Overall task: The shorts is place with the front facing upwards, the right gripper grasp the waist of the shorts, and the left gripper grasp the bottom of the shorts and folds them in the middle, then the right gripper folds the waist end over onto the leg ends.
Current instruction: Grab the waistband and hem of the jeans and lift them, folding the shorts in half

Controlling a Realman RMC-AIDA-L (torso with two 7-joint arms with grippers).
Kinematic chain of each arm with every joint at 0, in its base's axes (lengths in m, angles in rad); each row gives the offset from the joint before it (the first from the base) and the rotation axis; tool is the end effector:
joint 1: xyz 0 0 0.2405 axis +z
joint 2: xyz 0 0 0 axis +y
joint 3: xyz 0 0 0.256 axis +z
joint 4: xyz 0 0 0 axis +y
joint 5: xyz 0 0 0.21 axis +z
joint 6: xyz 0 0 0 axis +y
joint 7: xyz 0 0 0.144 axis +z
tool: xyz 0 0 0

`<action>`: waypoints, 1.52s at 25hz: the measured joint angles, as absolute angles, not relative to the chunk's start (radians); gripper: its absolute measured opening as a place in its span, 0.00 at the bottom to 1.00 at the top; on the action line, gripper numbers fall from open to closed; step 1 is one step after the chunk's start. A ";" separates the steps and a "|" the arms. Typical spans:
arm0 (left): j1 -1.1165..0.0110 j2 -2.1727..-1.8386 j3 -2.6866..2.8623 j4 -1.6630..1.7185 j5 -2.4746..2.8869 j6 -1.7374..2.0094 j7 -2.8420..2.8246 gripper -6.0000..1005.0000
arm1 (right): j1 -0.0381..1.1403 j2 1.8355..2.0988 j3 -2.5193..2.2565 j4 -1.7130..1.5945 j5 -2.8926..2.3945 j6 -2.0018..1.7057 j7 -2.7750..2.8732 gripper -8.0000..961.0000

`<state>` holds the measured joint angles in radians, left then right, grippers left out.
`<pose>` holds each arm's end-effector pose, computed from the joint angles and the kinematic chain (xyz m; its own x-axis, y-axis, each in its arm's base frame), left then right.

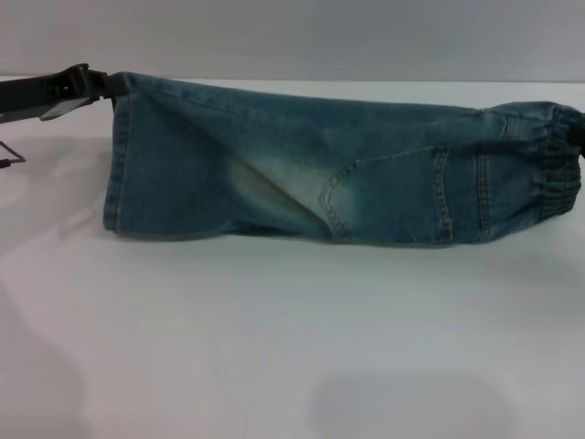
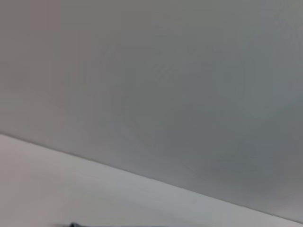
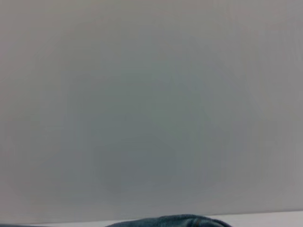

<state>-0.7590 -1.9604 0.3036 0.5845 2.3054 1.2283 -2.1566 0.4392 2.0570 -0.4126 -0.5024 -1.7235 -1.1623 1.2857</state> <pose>-0.2795 0.4250 0.0734 0.2427 0.6969 0.6749 0.9633 -0.2551 -0.0830 0.3511 0.3463 0.0506 0.5332 -0.3156 -0.7849 -0.8308 -0.3706 -0.4153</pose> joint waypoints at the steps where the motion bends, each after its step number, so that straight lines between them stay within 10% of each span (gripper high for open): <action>1: -0.761 -1.963 0.305 0.584 2.305 1.221 -2.151 0.04 | 0.441 2.057 -0.413 -0.498 -1.719 -1.157 1.280 0.01; 38: -0.766 -2.011 0.490 0.593 2.304 0.947 -2.102 0.04 | 0.572 2.064 -0.414 -0.354 -1.607 -0.911 1.005 0.01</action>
